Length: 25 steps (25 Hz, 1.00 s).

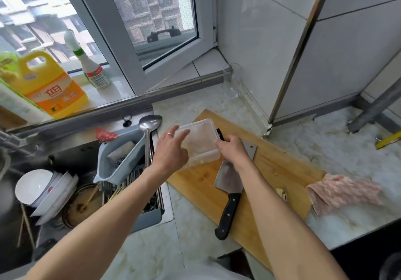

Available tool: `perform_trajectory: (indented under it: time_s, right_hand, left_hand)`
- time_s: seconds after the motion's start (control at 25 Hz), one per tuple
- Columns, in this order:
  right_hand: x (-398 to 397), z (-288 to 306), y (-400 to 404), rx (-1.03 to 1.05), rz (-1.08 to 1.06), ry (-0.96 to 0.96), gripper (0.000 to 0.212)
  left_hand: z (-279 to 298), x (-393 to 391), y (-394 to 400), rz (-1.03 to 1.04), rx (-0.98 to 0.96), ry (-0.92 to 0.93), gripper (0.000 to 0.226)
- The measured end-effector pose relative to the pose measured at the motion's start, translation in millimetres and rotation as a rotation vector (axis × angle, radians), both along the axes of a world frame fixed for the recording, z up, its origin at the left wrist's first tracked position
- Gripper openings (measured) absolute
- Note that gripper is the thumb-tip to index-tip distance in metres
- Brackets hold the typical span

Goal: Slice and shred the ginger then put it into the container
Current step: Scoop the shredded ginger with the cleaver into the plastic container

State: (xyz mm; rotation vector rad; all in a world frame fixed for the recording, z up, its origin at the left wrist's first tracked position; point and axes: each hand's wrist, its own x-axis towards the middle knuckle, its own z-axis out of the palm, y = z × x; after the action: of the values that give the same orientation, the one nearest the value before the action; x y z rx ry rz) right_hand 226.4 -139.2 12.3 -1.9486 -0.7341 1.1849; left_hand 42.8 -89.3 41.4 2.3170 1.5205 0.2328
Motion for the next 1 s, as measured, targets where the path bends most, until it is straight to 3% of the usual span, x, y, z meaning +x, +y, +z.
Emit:
perform_trajectory:
  time_s: [0.08,0.36,0.52,0.6,0.68,0.76,0.84,0.92,1.0]
  right_hand:
    - [-1.1,0.2,0.4,0.034,-0.028,-0.038,0.019]
    - [-21.0,-1.8,-2.5,0.181,0.043,-0.491,0.017]
    - [-14.0,2.6,-3.9,0.186,0.206,-0.707,0.018]
    - [-12.4,10.5,-2.6,0.143,0.323,-0.833,0.022]
    - [-20.2,15.7,-1.2,0.157,0.442,-0.938,0.031]
    - [-34.2,13.6,-1.5,0.198,0.540,-0.973,0.034]
    - [-42.7,10.8,0.2,0.166,0.565,-0.953,0.034]
    - [-44.3,9.3,1.2,0.129,0.563,-0.920,0.036]
    - [-43.6,7.9,-0.4,0.124,0.562,-0.908,0.038]
  left_hand:
    - [0.0,9.7,4.4,-0.130,-0.044,0.075,0.070]
    - [-7.4,17.5,11.4,-0.134,-0.049,0.166,0.058]
    - [-12.3,16.0,5.3,-0.147,0.009,0.175,0.055]
    - [-17.7,12.5,4.4,-0.164,-0.004,0.127,0.054]
    - [-20.1,5.1,3.3,-0.139,-0.097,-0.092,0.053]
    - [-20.9,-4.8,-2.9,0.004,-0.088,-0.335,0.056]
    - [-22.0,-15.3,-13.7,0.327,-0.034,-0.426,0.063]
    - [-20.7,-25.8,-14.5,0.677,-0.291,-0.531,0.069]
    - [-21.1,-37.0,-10.4,0.829,-0.608,-0.738,0.048]
